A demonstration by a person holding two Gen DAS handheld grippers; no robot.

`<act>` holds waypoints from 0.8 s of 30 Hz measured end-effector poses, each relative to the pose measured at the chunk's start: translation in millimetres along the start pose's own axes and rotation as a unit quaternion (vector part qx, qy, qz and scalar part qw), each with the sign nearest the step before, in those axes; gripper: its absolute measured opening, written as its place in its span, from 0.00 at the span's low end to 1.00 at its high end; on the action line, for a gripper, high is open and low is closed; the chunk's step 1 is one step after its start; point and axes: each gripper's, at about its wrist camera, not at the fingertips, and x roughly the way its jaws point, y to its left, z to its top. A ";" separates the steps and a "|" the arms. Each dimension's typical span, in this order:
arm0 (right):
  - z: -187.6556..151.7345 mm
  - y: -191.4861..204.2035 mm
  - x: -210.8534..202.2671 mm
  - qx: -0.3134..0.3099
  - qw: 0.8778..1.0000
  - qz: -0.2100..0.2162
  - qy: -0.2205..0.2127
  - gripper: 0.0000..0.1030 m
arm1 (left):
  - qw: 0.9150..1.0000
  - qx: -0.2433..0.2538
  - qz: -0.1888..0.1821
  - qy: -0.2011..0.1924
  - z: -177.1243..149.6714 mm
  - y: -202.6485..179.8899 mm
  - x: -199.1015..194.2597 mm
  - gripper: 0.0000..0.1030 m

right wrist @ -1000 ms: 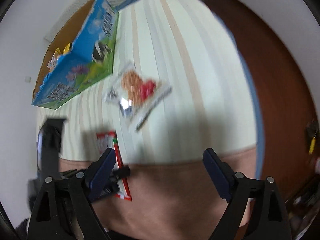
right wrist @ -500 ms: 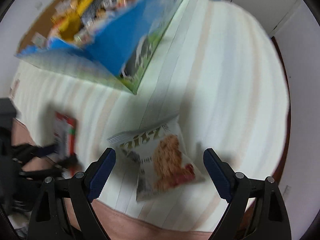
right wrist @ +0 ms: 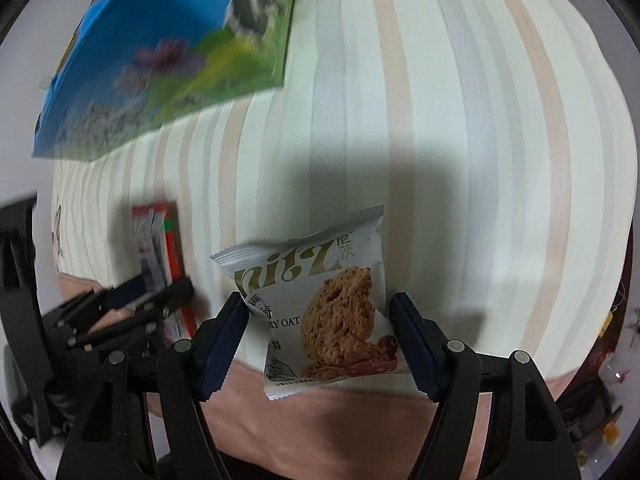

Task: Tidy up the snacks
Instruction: 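Carry both packs into the box, release them, and lift both tools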

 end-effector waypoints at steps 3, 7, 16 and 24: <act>-25.5 1.7 5.3 0.002 1.000 0.000 0.001 0.73 | 1.000 0.005 -0.004 0.004 -11.7 -0.1 7.1 0.44; -54.9 5.1 8.4 0.004 1.000 -0.013 -0.006 0.73 | 1.000 0.021 0.000 0.009 -41.8 -0.6 13.7 0.44; -67.8 14.7 11.0 0.018 1.000 -0.010 -0.023 0.74 | 0.999 0.042 0.000 0.020 -82.0 -3.8 28.3 0.46; -82.3 16.3 7.9 -0.015 0.999 -0.034 -0.021 0.80 | 0.999 0.034 -0.009 0.016 -82.3 10.3 39.0 0.46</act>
